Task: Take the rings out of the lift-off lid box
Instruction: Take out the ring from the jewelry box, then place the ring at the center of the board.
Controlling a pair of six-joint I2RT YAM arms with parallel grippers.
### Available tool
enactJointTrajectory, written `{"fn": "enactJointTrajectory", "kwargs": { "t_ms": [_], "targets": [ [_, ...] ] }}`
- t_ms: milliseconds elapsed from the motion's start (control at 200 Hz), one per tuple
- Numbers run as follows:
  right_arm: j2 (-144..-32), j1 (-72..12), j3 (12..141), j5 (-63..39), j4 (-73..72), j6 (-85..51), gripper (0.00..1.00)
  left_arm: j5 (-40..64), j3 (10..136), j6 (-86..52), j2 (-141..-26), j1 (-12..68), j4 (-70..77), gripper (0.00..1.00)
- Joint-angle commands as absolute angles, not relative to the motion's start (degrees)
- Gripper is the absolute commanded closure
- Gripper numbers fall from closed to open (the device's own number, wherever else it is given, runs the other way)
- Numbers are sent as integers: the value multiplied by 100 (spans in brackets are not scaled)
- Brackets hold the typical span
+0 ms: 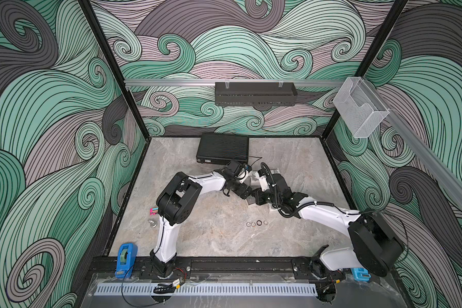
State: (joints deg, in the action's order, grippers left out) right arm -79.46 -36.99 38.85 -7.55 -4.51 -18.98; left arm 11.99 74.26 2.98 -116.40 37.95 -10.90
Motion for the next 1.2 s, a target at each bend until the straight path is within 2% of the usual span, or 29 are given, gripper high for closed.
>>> {"fn": "enactJointTrajectory", "kwargs": {
  "t_ms": [0,125,315,536,1197],
  "targets": [
    [-7374,-3674,3652,-1047,-255,-1804,93,1228,7420,366,-11596,3814,-1388,4],
    [-6908,-3674,3420,-1449,274,-1819,93,1307,7130,503,-11202,3814,-1061,4],
    [-6642,-3674,2875,-1777,105,-2270,93,1356,6795,775,-10634,3814,-864,4],
    [-7473,-3683,2745,-2304,-611,-2677,93,1209,6452,887,-10129,3814,-891,4],
    [-8903,-3682,3276,-2257,-876,-2709,94,914,6126,817,-10013,3806,-923,4]
  ]
}}
